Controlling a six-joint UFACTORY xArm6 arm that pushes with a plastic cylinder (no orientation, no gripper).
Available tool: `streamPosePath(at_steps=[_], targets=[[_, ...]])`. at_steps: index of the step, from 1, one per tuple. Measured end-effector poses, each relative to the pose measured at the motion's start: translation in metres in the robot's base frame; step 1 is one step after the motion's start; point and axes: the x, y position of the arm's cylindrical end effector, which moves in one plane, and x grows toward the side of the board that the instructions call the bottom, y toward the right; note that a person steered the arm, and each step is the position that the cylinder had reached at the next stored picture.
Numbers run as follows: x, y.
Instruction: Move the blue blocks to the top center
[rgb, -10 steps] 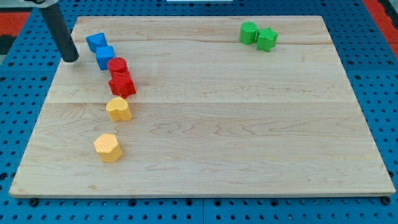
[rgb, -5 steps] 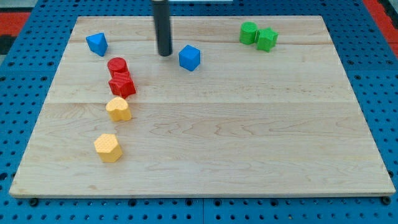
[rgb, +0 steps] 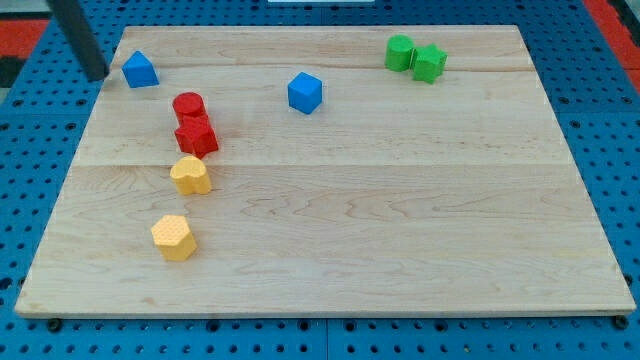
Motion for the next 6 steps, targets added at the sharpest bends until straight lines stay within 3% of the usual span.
streamPosePath(at_steps=[2, 3, 4, 5, 6], targets=[[-0.003, 0.166], [-0.002, 0.220], [-0.014, 0.229], [-0.082, 0.290], [-0.089, 0.383]])
